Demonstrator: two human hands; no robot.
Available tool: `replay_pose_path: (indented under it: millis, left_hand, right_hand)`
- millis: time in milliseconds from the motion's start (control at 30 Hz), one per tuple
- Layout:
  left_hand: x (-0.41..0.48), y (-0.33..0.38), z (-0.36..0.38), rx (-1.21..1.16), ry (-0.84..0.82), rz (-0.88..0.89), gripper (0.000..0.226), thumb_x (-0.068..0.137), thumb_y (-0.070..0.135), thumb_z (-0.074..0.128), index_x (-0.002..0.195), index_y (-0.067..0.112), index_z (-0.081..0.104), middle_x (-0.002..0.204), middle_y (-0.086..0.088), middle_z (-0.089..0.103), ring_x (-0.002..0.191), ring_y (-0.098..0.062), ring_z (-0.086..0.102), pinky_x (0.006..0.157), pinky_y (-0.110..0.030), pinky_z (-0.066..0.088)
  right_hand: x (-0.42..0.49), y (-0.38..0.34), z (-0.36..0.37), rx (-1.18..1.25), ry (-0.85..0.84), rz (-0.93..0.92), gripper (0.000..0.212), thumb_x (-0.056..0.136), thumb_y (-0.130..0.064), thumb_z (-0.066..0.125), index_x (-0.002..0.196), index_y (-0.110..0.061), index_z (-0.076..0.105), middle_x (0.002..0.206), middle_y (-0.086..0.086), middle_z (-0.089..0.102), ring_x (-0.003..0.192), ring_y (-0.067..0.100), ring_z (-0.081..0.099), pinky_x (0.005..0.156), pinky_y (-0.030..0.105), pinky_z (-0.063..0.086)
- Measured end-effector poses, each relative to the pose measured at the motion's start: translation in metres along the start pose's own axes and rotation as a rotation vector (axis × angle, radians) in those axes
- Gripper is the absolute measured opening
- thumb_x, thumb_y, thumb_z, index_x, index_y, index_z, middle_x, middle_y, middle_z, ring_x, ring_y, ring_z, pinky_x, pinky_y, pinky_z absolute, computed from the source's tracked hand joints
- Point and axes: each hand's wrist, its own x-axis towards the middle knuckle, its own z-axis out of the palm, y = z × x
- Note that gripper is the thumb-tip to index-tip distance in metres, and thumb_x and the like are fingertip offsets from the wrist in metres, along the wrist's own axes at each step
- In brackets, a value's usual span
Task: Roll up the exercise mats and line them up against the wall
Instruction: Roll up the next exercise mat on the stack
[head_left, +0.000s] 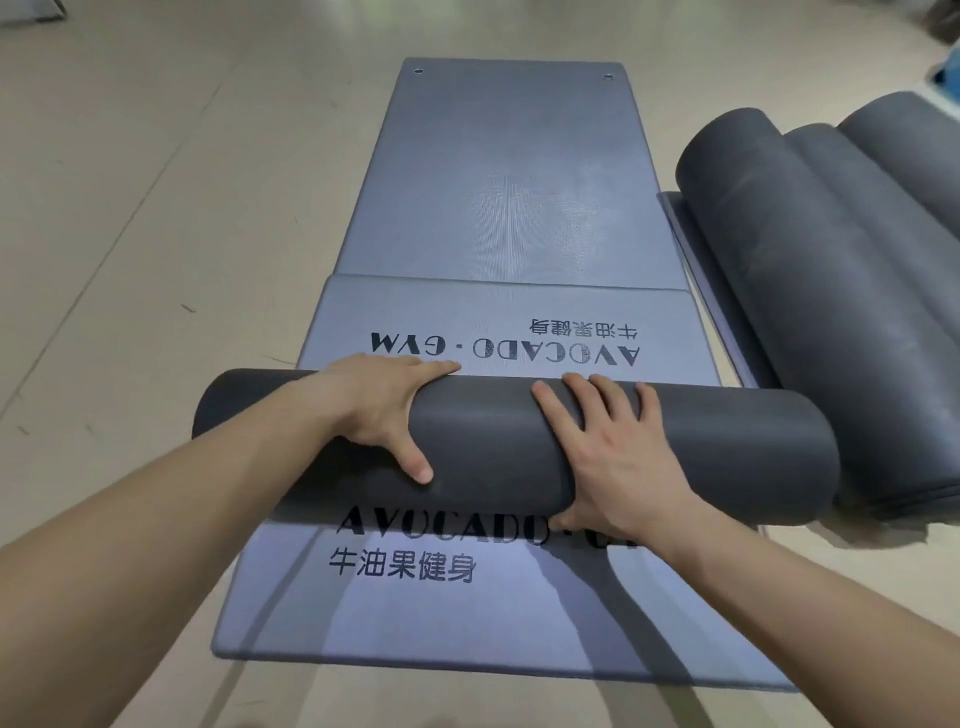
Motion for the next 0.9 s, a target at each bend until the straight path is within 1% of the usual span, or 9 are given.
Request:
replay_pose_path:
  millis: [100, 167, 267, 367, 433, 567, 733, 833, 900]
  left_hand:
    - [-0.027, 0.003, 0.054, 0.225, 0.405, 0.010, 0.146, 0.047, 0.093, 0.069, 0.164, 0.025, 0.014, 0.168, -0.009, 0.024, 0.150, -0.036, 0.030, 0.123, -0.052, 0.026]
    - [-0.030, 0.005, 0.087, 0.336, 0.477, -0.020, 0.156, 0.041, 0.089, 0.076, 0.162, 0.013, 0.014, 0.167, -0.022, 0.022, 0.150, -0.048, 0.024, 0.118, -0.066, 0.027]
    - [-0.010, 0.000, 0.089, 0.319, 0.552, -0.037, 0.148, 0.040, 0.070, 0.089, 0.159, 0.013, 0.022, 0.160, -0.022, 0.035, 0.143, -0.048, 0.035, 0.112, -0.067, 0.032]
    - [0.004, -0.010, 0.058, 0.322, 0.479, -0.011, 0.145, 0.043, 0.079, 0.078, 0.160, 0.018, 0.018, 0.160, -0.015, 0.035, 0.144, -0.041, 0.037, 0.115, -0.059, 0.034]
    - [0.009, -0.011, 0.047, 0.326, 0.426, -0.014, 0.145, 0.048, 0.082, 0.073, 0.162, 0.019, 0.009, 0.163, -0.011, 0.028, 0.147, -0.037, 0.033, 0.119, -0.054, 0.032]
    - [0.015, 0.001, 0.063, 0.391, 0.461, -0.093, 0.148, 0.054, 0.080, 0.077, 0.162, 0.013, 0.004, 0.168, -0.019, 0.018, 0.152, -0.045, 0.023, 0.122, -0.060, 0.025]
    - [0.037, -0.012, 0.048, 0.329, 0.570, -0.031, 0.141, 0.039, 0.077, 0.081, 0.155, 0.016, 0.031, 0.154, -0.014, 0.044, 0.137, -0.039, 0.044, 0.110, -0.055, 0.037]
    - [0.037, -0.011, 0.031, 0.334, 0.492, -0.014, 0.131, 0.046, 0.079, 0.075, 0.154, 0.021, 0.029, 0.150, -0.006, 0.047, 0.131, -0.032, 0.050, 0.109, -0.048, 0.039]
    - [0.034, -0.007, 0.018, 0.321, 0.407, -0.005, 0.125, 0.049, 0.081, 0.073, 0.152, 0.025, 0.028, 0.142, -0.001, 0.053, 0.121, -0.030, 0.057, 0.104, -0.045, 0.045]
  right_hand:
    - [0.023, 0.013, -0.018, 0.054, -0.028, -0.007, 0.150, 0.041, -0.086, 0.075, 0.160, -0.029, 0.003, 0.161, 0.011, 0.027, 0.145, 0.035, 0.032, 0.115, 0.064, 0.024]
    - [0.035, 0.020, -0.029, 0.096, -0.059, 0.000, 0.150, 0.043, -0.085, 0.077, 0.160, -0.032, 0.000, 0.161, 0.008, 0.025, 0.147, 0.032, 0.029, 0.119, 0.061, 0.020]
    - [0.027, 0.015, -0.014, 0.047, 0.003, 0.047, 0.150, 0.046, -0.084, 0.076, 0.163, -0.027, 0.002, 0.165, 0.013, 0.021, 0.151, 0.036, 0.022, 0.121, 0.064, 0.014]
    - [0.010, 0.007, 0.017, -0.044, 0.103, 0.083, 0.153, 0.039, -0.071, 0.088, 0.163, -0.017, 0.015, 0.164, 0.026, 0.023, 0.148, 0.049, 0.025, 0.113, 0.072, 0.019]
    - [0.017, 0.013, 0.022, -0.044, 0.158, 0.083, 0.152, 0.035, -0.062, 0.094, 0.161, -0.017, 0.022, 0.158, 0.027, 0.031, 0.142, 0.050, 0.033, 0.108, 0.072, 0.024]
    - [0.045, 0.032, 0.001, -0.019, 0.095, 0.071, 0.146, 0.037, -0.071, 0.085, 0.159, -0.024, 0.019, 0.154, 0.017, 0.038, 0.138, 0.041, 0.039, 0.109, 0.064, 0.031]
    - [0.062, 0.043, -0.006, -0.003, 0.073, 0.129, 0.157, 0.039, -0.086, 0.078, 0.161, -0.029, -0.002, 0.159, 0.011, 0.030, 0.144, 0.036, 0.033, 0.116, 0.066, 0.021]
    - [0.066, 0.046, -0.014, -0.018, 0.081, 0.106, 0.147, 0.040, -0.091, 0.071, 0.159, -0.030, 0.012, 0.152, 0.006, 0.041, 0.133, 0.034, 0.045, 0.110, 0.056, 0.034]
    - [0.068, 0.050, -0.029, -0.008, 0.015, 0.073, 0.134, 0.042, -0.091, 0.068, 0.154, -0.033, 0.023, 0.142, 0.001, 0.050, 0.119, 0.031, 0.054, 0.100, 0.048, 0.042]
